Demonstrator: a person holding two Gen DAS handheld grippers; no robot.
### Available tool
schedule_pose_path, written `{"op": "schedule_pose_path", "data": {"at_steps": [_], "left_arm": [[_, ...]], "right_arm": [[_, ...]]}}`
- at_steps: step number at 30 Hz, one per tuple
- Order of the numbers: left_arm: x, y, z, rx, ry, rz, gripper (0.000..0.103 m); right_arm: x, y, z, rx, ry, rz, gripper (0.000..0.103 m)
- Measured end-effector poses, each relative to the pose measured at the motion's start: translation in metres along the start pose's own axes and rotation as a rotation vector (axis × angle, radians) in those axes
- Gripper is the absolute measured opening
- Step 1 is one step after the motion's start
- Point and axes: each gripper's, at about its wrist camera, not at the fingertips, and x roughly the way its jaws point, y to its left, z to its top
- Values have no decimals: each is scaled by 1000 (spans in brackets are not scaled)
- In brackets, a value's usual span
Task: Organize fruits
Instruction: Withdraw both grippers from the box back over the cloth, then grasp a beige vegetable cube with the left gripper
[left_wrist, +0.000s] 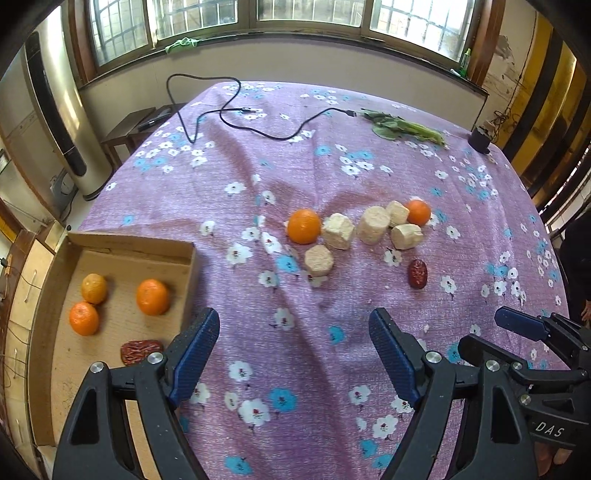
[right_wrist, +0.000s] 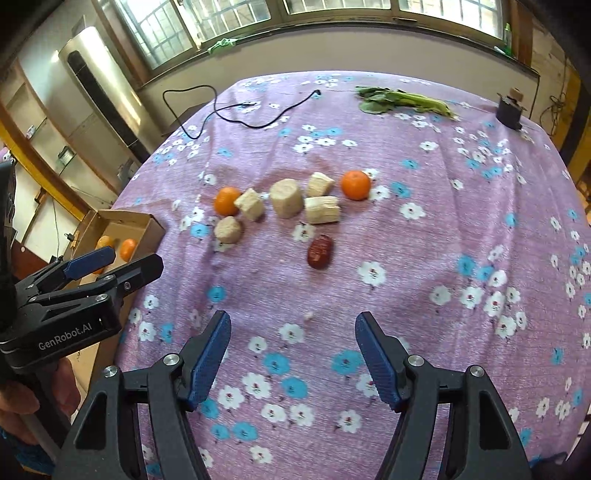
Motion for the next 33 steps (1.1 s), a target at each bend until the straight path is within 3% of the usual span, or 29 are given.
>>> {"op": "schedule_pose_path", "data": {"at_steps": [8, 17, 33], "left_arm": [[23, -6, 10, -8, 28, -80, 82], [50, -19, 31, 23, 8, -139, 82], [96, -2, 37, 18, 73, -86, 82]], "right_arm": [[8, -20, -1, 36, 13, 4, 74], [20, -25, 2, 43, 23, 26, 74], [43, -29, 19, 30, 45, 38, 74]]}}
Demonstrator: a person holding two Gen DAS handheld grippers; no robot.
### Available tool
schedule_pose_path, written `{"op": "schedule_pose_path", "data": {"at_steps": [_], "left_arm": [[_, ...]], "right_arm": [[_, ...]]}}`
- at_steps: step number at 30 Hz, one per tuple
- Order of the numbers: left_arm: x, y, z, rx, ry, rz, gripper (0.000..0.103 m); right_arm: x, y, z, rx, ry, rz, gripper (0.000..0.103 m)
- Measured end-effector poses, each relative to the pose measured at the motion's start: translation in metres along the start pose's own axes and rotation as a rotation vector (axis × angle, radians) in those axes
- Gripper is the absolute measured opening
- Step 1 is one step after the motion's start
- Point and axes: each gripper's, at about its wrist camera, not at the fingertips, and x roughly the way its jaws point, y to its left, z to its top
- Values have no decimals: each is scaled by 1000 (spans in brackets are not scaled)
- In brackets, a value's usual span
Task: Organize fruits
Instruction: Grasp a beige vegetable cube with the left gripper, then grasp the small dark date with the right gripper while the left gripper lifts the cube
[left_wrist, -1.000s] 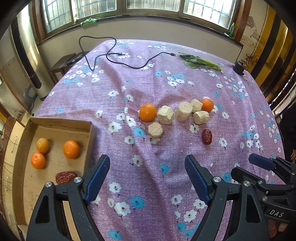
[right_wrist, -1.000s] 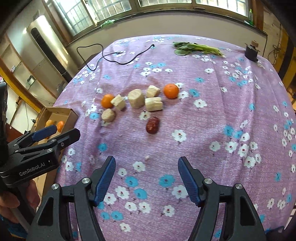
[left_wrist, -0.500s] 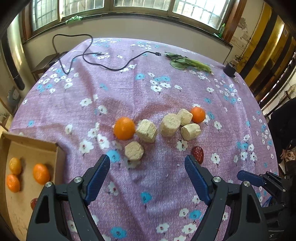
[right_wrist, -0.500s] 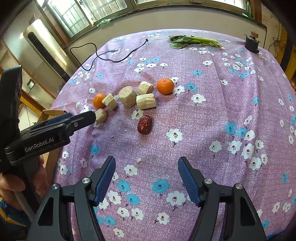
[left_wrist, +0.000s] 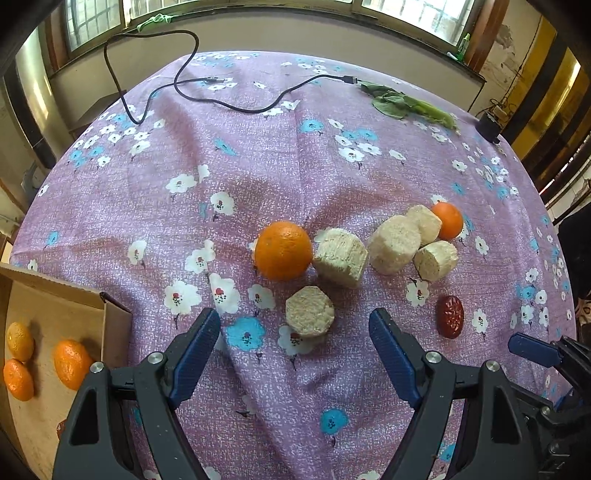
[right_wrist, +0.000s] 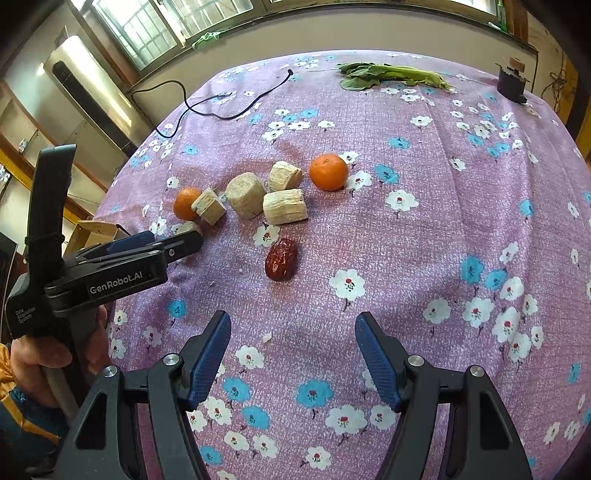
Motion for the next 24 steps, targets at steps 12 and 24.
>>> {"op": "schedule_pose_path", "data": {"at_steps": [12, 24], "left_arm": [[10, -5, 3, 55, 2, -3, 33], [-13, 5, 0, 21, -10, -36, 28]], "right_arm": [[19, 4, 12, -49, 9, -11, 71], [29, 8, 21, -62, 15, -1, 70]]}}
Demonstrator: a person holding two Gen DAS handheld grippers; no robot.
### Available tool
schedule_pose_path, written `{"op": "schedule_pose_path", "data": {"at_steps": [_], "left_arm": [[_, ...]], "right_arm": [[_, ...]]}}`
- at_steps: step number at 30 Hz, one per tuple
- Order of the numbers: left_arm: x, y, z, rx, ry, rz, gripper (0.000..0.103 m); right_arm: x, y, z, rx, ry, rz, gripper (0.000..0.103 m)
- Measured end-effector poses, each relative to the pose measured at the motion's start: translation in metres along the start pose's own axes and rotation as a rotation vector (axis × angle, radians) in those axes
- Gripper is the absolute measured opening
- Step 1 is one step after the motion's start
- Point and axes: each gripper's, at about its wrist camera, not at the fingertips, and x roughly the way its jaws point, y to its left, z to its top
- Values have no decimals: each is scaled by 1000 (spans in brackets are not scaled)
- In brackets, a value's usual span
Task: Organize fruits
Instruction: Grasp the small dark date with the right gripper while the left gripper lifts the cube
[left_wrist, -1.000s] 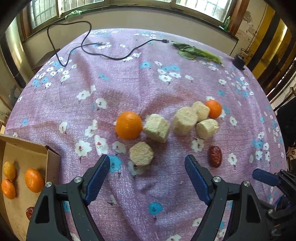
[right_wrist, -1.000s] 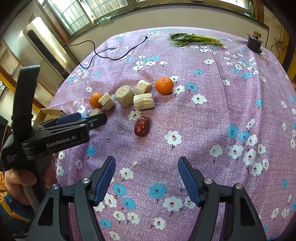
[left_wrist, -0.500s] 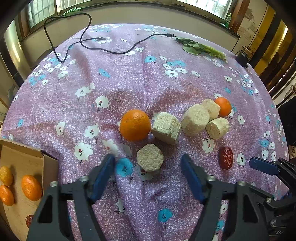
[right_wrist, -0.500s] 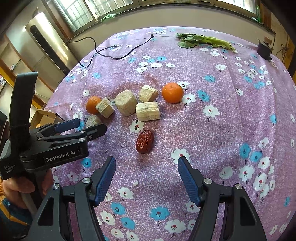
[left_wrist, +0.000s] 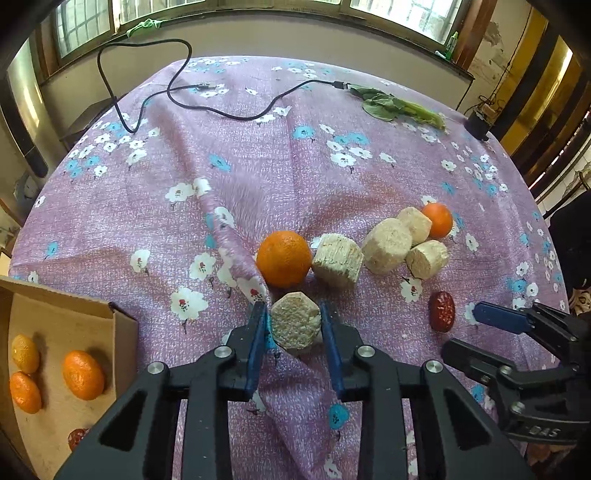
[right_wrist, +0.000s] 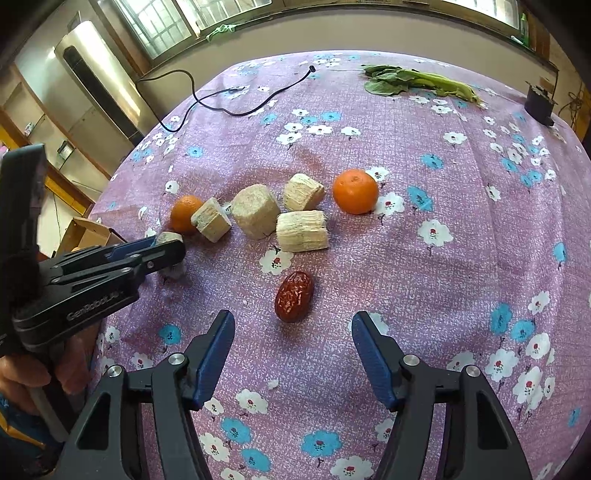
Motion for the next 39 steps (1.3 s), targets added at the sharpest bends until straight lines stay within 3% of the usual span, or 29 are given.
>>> {"op": "schedule_pose_path", "data": {"at_steps": [1, 5, 9, 26, 30, 34, 39], "left_arm": [[-3, 0, -1, -4, -2, -2, 28], [-11, 0, -2, -19, -10, -9, 28], [-16, 1, -1, -32, -17, -20, 28], [-15, -8, -4, 17, -45, -1, 29], [-23, -4, 0, 23, -73, 15, 38], [-32, -3, 8, 39, -101, 15, 38], [-20, -27, 15, 140, -72, -25, 42]], "right_arm": [[3, 0, 1, 0, 5, -8, 68], [10, -1, 7, 11, -4, -22, 39], [12, 1, 11, -13, 4, -16, 23], [-2, -7, -8, -15, 10, -3, 22], [-8, -9, -10, -18, 5, 1, 22], [-9, -11, -10, -10, 1, 4, 22], [-8, -10, -10, -9, 6, 8, 22]]}}
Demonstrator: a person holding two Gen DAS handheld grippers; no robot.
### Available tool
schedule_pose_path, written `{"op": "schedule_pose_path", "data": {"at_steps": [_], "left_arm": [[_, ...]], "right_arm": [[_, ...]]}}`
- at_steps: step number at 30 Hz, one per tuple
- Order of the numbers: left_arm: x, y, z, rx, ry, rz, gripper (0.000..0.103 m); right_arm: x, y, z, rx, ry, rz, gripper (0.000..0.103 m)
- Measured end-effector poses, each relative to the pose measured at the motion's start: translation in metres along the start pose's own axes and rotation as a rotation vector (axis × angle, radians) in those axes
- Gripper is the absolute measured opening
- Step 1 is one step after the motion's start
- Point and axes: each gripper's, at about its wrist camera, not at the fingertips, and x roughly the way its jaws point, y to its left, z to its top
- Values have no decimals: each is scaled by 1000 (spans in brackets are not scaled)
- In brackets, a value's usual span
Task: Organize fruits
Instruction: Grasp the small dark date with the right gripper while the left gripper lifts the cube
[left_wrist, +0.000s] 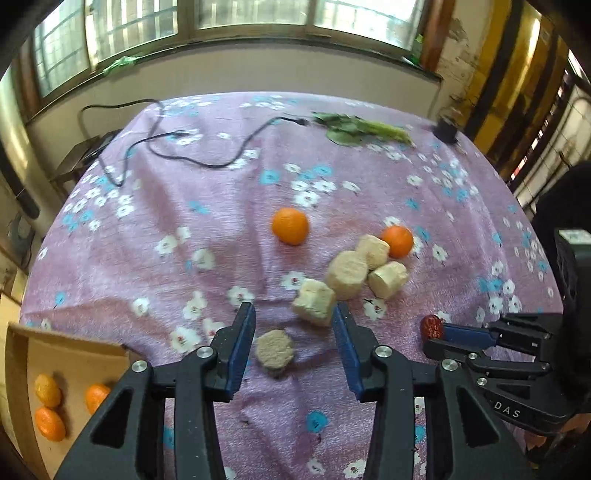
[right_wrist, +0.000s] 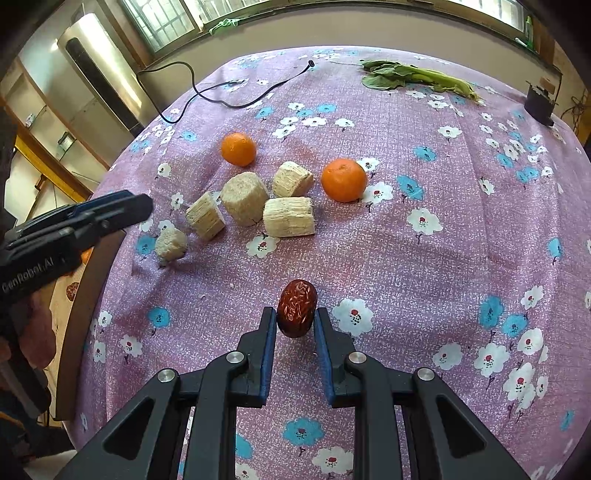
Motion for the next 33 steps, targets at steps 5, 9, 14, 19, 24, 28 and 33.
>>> {"op": "schedule_pose_path", "data": {"at_steps": [5, 9, 14, 19, 24, 28, 33], "left_arm": [[31, -16, 1, 67, 61, -31, 42], [47, -14, 7, 70, 71, -13, 40], [48, -9, 6, 66, 67, -38, 33], [37, -10, 2, 54, 59, -43, 32], [14, -13, -3, 50, 43, -34, 32], [-1, -10, -9, 24, 39, -6, 32], [-19, -1, -18, -18, 23, 30, 32]], "right_arm": [[-2, 0, 3, -2, -6, 5, 22], [-4, -1, 3, -2, -13, 8, 22], [-2, -1, 3, -1, -6, 12, 22], [-5, 1, 3, -2, -9, 16, 22], [-15, 7, 2, -12, -23, 16, 22], [-23, 16, 0, -28, -34, 18, 22], [-31, 29, -3, -37, -46, 27, 22]]}}
